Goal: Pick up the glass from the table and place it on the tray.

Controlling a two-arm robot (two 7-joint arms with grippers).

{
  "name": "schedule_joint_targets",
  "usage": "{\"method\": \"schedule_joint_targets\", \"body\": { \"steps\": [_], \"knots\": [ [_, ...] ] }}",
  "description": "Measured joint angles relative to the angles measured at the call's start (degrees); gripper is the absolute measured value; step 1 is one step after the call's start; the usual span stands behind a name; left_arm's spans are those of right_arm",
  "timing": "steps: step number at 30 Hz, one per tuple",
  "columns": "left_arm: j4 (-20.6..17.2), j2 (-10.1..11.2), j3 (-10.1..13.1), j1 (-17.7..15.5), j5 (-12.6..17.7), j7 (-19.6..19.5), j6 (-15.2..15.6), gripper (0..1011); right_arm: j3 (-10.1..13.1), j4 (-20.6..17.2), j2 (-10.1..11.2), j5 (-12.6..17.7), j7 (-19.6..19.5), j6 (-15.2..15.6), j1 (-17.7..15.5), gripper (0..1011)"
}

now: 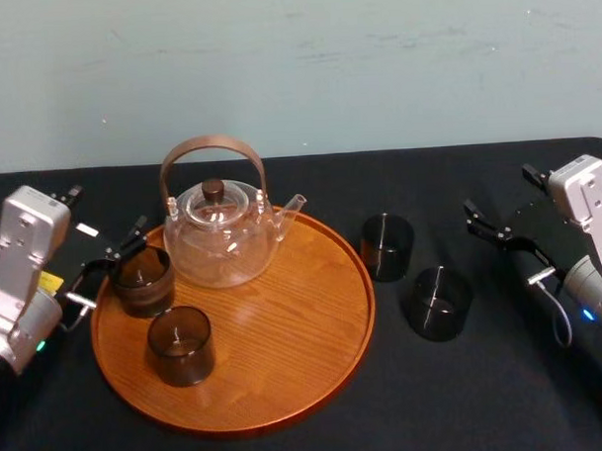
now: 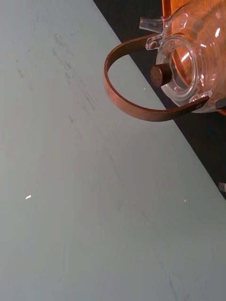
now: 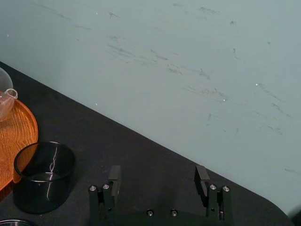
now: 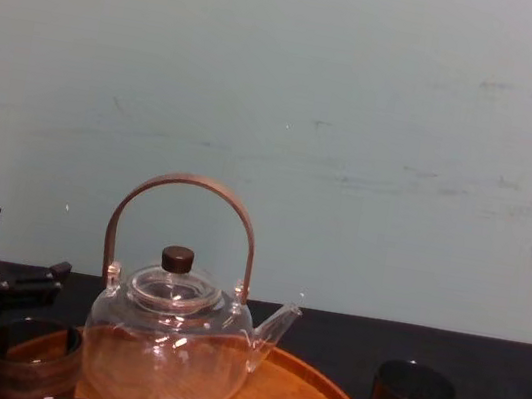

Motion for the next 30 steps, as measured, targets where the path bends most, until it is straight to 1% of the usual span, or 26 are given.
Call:
{"method": "schedule_joint_targets", "body": {
  "steps": [30],
  "knots": [
    [0.00, 0.00, 0.00, 0.00, 0.00, 0.00, 0.00, 1001, 0.00, 0.00, 0.00, 0.00, 0.00, 0.00, 0.00, 1002]
  ]
}}
